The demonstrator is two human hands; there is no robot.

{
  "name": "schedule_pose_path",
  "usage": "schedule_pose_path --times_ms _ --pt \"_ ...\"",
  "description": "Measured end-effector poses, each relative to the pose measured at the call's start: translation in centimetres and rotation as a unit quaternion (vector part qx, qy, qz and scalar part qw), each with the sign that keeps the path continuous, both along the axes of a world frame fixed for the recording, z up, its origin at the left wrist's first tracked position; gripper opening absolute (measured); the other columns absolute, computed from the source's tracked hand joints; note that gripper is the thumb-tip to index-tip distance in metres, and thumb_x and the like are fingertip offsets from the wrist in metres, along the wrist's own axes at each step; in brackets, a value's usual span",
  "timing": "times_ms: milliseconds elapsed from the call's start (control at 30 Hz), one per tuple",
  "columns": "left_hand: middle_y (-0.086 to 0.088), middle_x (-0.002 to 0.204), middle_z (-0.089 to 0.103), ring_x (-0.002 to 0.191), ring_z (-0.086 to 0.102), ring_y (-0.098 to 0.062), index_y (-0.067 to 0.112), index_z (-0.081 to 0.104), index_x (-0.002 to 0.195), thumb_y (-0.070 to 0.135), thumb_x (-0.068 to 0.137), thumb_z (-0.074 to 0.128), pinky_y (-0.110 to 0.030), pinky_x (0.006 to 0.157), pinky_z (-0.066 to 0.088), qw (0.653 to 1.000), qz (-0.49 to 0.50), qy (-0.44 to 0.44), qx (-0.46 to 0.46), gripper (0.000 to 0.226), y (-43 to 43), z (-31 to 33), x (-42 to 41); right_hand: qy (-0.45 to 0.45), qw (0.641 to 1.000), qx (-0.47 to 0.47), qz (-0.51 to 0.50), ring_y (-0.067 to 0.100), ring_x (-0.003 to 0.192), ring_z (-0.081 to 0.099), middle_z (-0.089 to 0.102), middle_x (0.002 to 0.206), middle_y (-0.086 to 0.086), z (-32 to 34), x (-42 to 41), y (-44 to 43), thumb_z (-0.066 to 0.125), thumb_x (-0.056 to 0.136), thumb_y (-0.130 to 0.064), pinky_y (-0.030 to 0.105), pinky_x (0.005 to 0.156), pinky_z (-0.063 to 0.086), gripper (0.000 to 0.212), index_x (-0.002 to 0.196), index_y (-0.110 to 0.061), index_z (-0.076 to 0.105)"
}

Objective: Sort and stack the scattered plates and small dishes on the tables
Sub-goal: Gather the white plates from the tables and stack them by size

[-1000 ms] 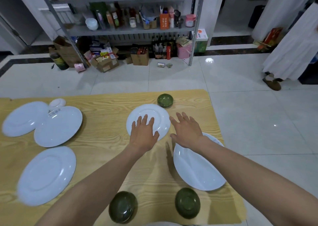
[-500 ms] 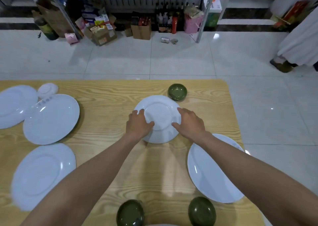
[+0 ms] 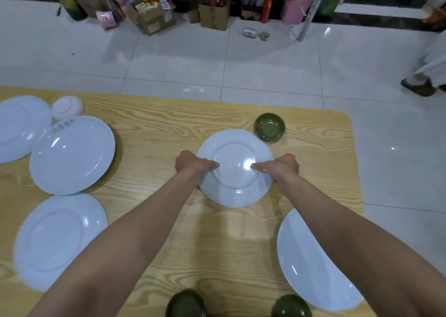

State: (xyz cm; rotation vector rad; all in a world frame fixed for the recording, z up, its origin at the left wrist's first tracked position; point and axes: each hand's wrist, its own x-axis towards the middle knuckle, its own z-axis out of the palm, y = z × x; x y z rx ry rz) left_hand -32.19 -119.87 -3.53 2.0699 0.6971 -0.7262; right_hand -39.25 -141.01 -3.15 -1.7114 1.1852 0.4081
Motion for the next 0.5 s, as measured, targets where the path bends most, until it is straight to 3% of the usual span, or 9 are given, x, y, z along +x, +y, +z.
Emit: schedule_pose_path --times_ms 100,267,333,500 --pt "-0.014 0.095 0.066 0.076 0.066 -0.029 0.0 0.058 0.084 0.018 0.05 0.097 -0.048 0.066 0.061 0.998 0.043 0.022 -0.037 0.054 0.3 -0.1 0.2 -0.001 1.0 0.014 -0.026 0.019 0.072 0.063 0.066 0.093 0.007 -0.2 0.2 -0.3 0.099 0.047 -0.028 0.029 0.055 0.052 0.062 0.091 -0.003 0.064" --pt "-0.014 0.091 0.065 0.079 0.068 -0.032 0.001 0.057 0.08 0.017 0.046 0.098 -0.049 0.07 0.061 0.995 0.086 0.018 -0.046 0.055 0.3 0.3 0.1 0.002 0.999 0.032 -0.038 0.014 0.071 0.063 0.068 0.089 0.004 -0.3 0.1 -0.8 0.099 0.044 -0.028 0.024 0.049 0.046 0.063 0.092 -0.004 0.066" --pt "-0.013 0.089 0.064 0.076 0.067 -0.03 0.002 0.056 0.078 0.018 0.045 0.098 -0.047 0.068 0.061 0.994 0.098 0.013 -0.051 0.056 0.4 0.4 0.0 -0.002 0.998 0.054 -0.043 0.016 0.074 0.065 0.069 0.089 0.004 -0.2 0.1 -1.0 0.099 0.043 -0.026 0.026 0.053 0.049 0.065 0.094 -0.004 0.064" --pt "-0.006 0.082 0.066 0.066 0.063 -0.019 0.006 0.061 0.076 0.019 0.043 0.099 -0.027 0.051 0.049 0.986 0.141 0.008 -0.089 0.052 1.1 1.3 -1.0 -0.026 0.994 0.095 -0.051 0.023 0.085 0.069 0.071 0.098 0.008 0.3 -0.5 -0.7 0.097 0.047 -0.018 0.037 0.071 0.06 0.063 0.1 -0.002 0.066"
